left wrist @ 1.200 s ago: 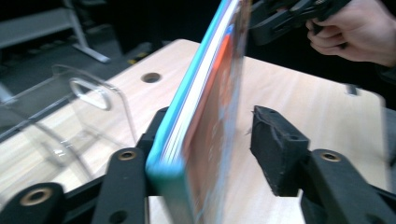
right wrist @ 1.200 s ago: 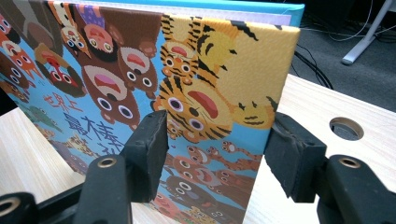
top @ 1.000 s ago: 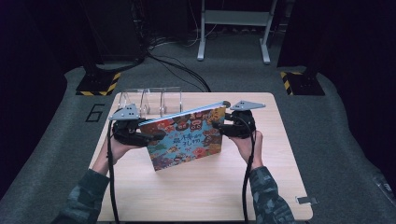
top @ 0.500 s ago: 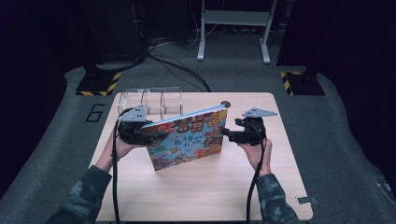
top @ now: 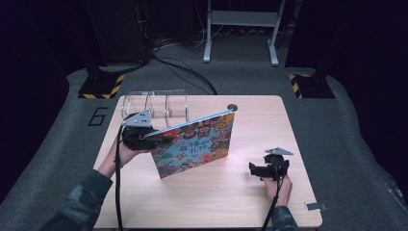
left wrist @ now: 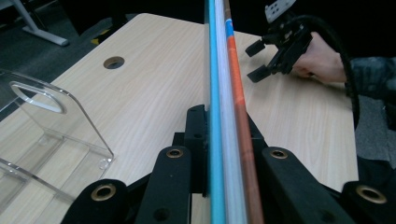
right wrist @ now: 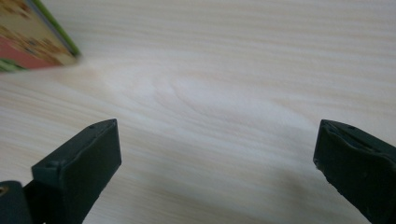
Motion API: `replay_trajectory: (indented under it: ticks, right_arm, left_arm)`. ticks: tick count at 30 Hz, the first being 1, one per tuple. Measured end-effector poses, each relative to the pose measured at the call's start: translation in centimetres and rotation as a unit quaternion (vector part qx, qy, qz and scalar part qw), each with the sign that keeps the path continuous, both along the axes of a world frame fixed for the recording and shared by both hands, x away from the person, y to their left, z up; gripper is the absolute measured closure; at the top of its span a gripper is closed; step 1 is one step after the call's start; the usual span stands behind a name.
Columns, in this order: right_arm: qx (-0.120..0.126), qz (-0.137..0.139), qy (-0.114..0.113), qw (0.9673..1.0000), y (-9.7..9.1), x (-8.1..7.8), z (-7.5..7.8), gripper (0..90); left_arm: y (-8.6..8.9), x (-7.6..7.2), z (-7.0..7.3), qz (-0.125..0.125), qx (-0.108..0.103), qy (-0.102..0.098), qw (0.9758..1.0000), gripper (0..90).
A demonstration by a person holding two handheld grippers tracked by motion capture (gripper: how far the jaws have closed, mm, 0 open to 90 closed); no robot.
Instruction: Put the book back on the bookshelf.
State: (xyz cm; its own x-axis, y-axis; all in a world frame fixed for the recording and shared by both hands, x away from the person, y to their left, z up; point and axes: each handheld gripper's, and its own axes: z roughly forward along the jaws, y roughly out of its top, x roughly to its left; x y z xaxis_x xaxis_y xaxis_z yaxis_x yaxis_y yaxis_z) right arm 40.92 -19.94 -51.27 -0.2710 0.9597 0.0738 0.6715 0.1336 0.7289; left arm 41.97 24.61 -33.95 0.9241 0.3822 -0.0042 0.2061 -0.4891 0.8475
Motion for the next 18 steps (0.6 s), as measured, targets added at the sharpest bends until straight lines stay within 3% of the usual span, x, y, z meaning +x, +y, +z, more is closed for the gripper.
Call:
replay_trajectory:
  ticks: [3, 5, 6, 8, 18]
  right_arm:
    - [-0.012, -0.019, 0.007, 0.9997, -0.4, -0.1, -1.4, 0.0]
    - [-0.023, -0.025, 0.006, 0.9994, -0.5, -0.1, -1.4, 0.0]
    - [-0.019, -0.019, -0.002, 0.9996, -0.6, -0.2, -1.3, 1.5]
    - [-0.024, -0.022, 0.008, 0.9994, -0.4, 0.0, -1.5, 1.3]
    - [-0.027, -0.025, -0.003, 0.9993, -0.5, -0.1, -1.6, 3.5]
  left_arm:
    - [0.0, -0.1, 0.0, 0.000, -0.003, 0.003, 1.0000, 80.2]
    - [-0.1, -0.1, 0.0, 0.005, -0.006, 0.009, 0.9999, 80.3]
    - [-0.1, -0.2, 0.0, 0.007, -0.007, 0.009, 0.9999, 80.4]
    - [-0.2, -0.3, 0.0, 0.011, -0.011, 0.010, 0.9998, 80.4]
    - [-0.6, -0.6, 0.3, 0.031, -0.030, 0.012, 0.9990, 80.8]
